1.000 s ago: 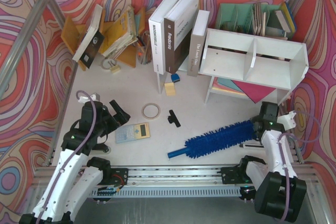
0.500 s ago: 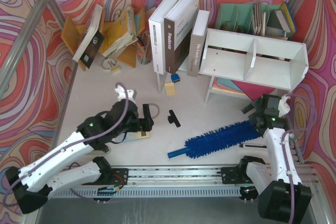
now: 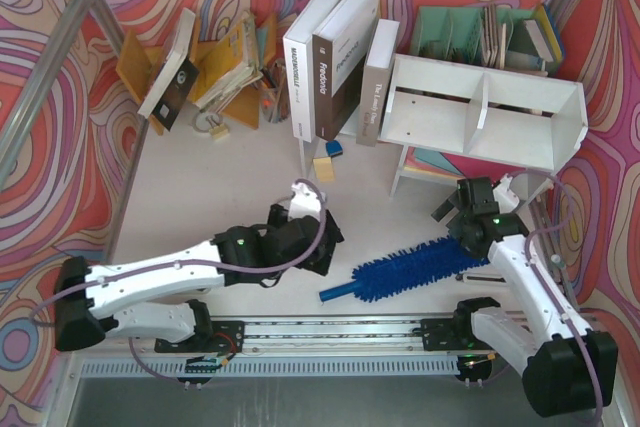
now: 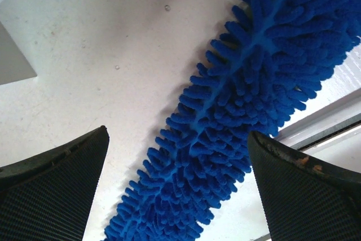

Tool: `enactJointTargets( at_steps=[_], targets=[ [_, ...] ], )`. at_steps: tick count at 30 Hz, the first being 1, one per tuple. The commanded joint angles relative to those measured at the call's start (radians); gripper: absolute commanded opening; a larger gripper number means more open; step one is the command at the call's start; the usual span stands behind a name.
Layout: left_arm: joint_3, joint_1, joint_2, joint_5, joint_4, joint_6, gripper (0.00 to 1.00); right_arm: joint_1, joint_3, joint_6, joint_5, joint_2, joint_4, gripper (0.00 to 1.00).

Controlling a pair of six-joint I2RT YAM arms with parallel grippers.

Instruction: Dust the bookshelf with a duster

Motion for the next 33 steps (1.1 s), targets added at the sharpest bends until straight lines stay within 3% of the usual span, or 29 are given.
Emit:
enactJointTargets(
  at_steps=[1, 8, 24, 33],
  targets=[
    [0.042, -0.048, 0.096, -0.029, 0.056, 0.064, 0.98, 0.008, -0.008, 0.068, 0.086, 0.02, -0.053, 0.99],
    [0.06, -0.061, 0.203, -0.014, 0.1, 0.092, 0.98, 0.008, -0.066, 0.113, 0.098, 0.083, -0.007, 0.95],
    [0.012, -0.063, 0.182, -0.028, 0.113, 0.082, 0.98, 0.007, -0.125, 0.219, 0.138, 0.169, 0.052, 0.79],
    [0.023, -0.063, 0.199, -0.023, 0.112, 0.097, 0.98, 0.008, -0.151, 0.276, 0.152, 0.166, 0.066, 0.58]
  ],
)
